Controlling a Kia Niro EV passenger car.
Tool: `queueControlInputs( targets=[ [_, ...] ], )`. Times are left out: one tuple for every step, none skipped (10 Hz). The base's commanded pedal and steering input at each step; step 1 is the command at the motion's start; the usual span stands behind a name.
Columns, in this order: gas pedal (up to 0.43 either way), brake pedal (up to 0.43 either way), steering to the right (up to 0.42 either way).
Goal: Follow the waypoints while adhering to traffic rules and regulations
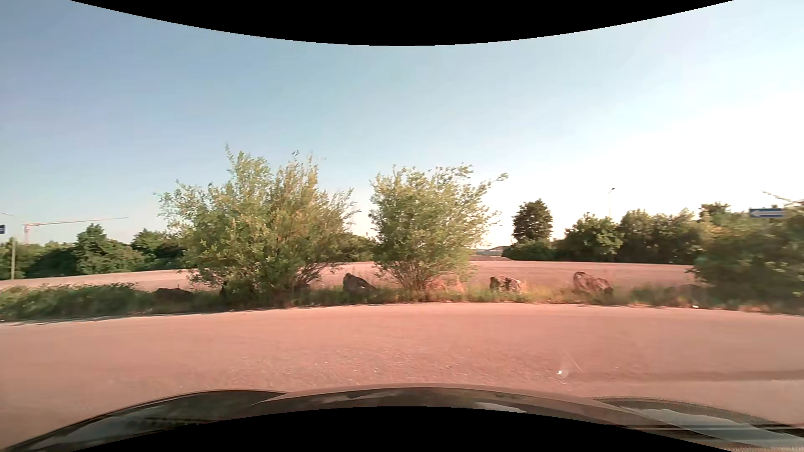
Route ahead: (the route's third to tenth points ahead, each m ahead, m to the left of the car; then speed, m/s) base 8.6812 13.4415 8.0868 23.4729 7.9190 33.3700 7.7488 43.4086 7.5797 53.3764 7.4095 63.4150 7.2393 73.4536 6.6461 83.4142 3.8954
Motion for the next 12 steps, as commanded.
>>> queueControlInputs(
  targets=[
    [0.13,0.006,-0.648],
    [0.138,0.006,-0.646],
    [0.138,0.006,-0.646],
    [0.15,0.006,-0.646],
    [0.157,0.006,-0.646],
    [0.157,0.006,-0.645],
    [0.169,0.006,-0.645],
    [0.169,0.006,-0.643],
    [0.169,0.006,-0.635],
    [0.169,0.006,-0.625],
    [0.169,0.006,-0.621],
    [0.177,0.006,-0.616]
  ],
)
